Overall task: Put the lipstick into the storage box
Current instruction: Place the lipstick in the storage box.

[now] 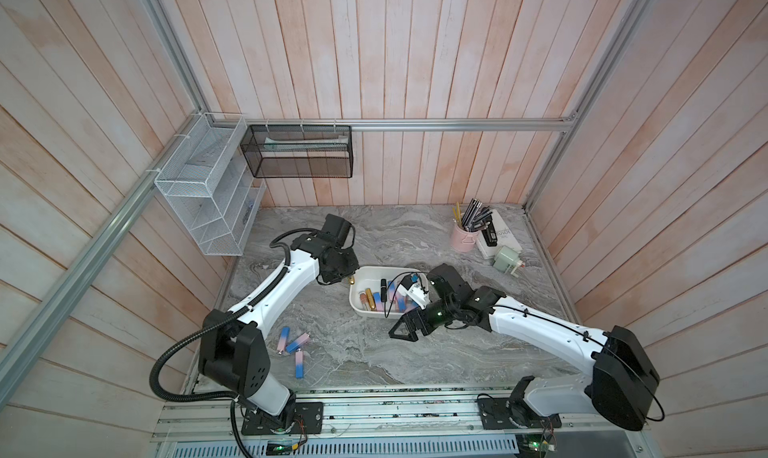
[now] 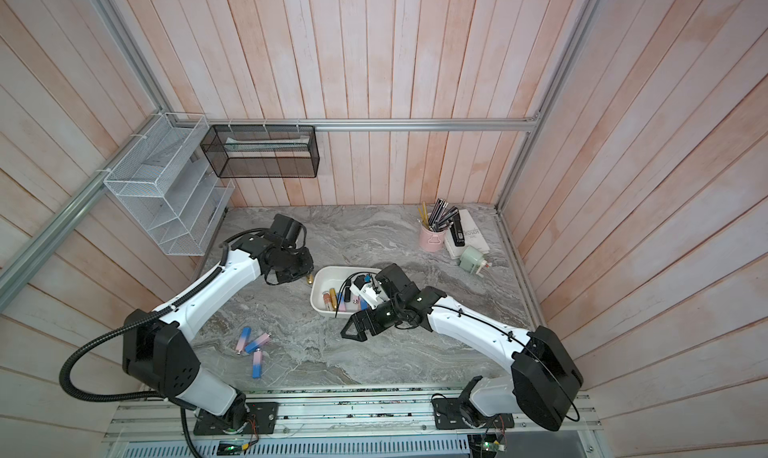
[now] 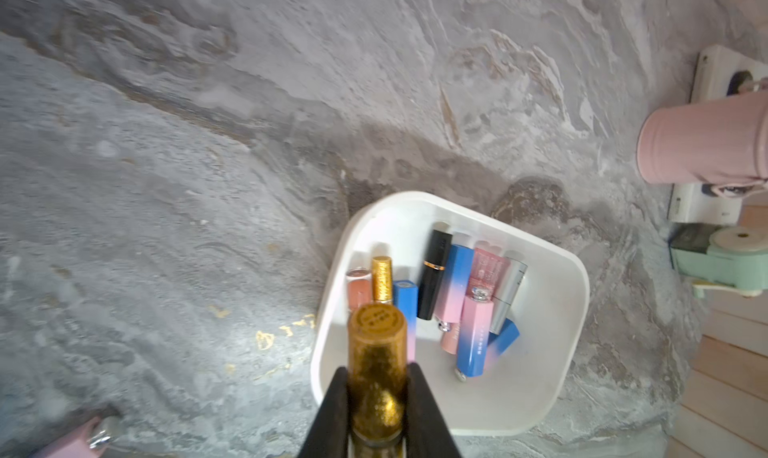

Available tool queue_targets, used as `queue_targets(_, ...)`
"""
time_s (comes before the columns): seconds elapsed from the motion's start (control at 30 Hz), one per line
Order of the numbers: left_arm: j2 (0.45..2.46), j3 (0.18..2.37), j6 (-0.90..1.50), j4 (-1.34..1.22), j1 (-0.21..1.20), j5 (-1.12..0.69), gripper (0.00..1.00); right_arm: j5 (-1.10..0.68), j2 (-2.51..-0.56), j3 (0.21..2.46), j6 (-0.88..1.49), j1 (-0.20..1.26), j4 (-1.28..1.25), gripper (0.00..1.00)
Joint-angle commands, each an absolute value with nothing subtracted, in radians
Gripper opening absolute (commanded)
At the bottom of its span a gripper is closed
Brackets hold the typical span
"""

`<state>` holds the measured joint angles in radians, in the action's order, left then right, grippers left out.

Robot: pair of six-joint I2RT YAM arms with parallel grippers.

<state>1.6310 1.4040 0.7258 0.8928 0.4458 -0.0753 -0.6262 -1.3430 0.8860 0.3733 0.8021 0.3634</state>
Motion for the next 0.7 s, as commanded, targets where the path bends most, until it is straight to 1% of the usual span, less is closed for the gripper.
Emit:
queue_targets(0.0,1.733,1.448,0.759,0.866,0.497,-0.109,0.18,-0.612,-1.290,0.884,0.374,0.795,0.389,0.98)
queue_targets(0.17,1.880,1.547,0.753,0.854,0.572,-0.114,0.18,-0.592,-1.231,0.847,0.401,0.793,0.400,0.98)
queue_targets(0.23,1.925,1.579,0.746,0.854,0.594,-0.114,0.20,-0.583,-1.206,0.830,0.413,0.793,0.403,0.98)
queue_targets(0.27,1.941,1.588,0.746,0.854,0.599,-0.113,0.23,-0.581,-1.195,0.826,0.420,0.793,0.406,0.98)
queue_targets(0.37,1.969,1.601,0.736,0.859,0.607,-0.115,0.37,-0.571,-1.163,0.804,0.435,0.793,0.410,0.98)
queue_targets(0.43,1.963,1.586,0.732,0.866,0.609,-0.099,0.50,-0.567,-1.145,0.792,0.440,0.793,0.416,0.98)
queue_targets(0.5,1.934,1.558,0.730,0.877,0.609,-0.070,0.56,-0.564,-1.134,0.784,0.442,0.793,0.419,0.98)
queue_targets(0.57,1.884,1.514,0.734,0.899,0.609,-0.029,0.57,-0.563,-1.128,0.780,0.443,0.793,0.420,0.98)
queue_targets(0.67,1.752,1.397,0.768,0.950,0.607,0.048,0.57,-0.568,-1.127,0.778,0.440,0.793,0.415,0.98)
